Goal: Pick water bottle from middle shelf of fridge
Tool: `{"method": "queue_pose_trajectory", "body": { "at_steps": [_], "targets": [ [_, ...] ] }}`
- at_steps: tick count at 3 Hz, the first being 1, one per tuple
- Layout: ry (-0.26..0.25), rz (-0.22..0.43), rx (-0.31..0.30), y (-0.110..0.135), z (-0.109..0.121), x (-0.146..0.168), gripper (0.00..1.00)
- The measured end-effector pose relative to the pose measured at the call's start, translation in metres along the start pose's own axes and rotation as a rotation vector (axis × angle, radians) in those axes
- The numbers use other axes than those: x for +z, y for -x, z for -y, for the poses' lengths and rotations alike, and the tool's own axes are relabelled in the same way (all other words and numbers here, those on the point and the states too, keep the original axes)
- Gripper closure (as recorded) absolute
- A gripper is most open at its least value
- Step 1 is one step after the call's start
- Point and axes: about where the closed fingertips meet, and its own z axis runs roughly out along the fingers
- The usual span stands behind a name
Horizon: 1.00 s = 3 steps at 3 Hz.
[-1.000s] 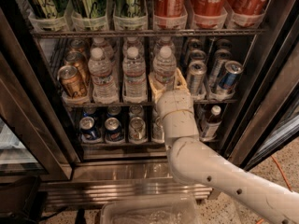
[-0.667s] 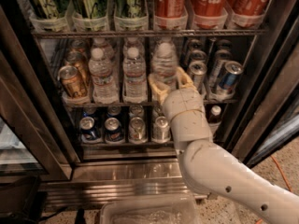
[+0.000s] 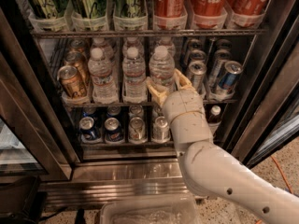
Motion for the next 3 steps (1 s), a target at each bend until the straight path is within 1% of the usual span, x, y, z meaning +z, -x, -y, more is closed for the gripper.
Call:
{"method": "queue_pose_trajectory", "body": {
  "at_steps": [1,2,3],
  "targets": [
    [0.059,-0.026,-0.068,0.007,-0.004,-0.022,1.0],
    [0.069,-0.028,-0.111,0.013,0.004,-0.031,1.0],
    [0.071,-0.027,-0.116,0.008,0.003,-0.033,1.0]
  ]
}}
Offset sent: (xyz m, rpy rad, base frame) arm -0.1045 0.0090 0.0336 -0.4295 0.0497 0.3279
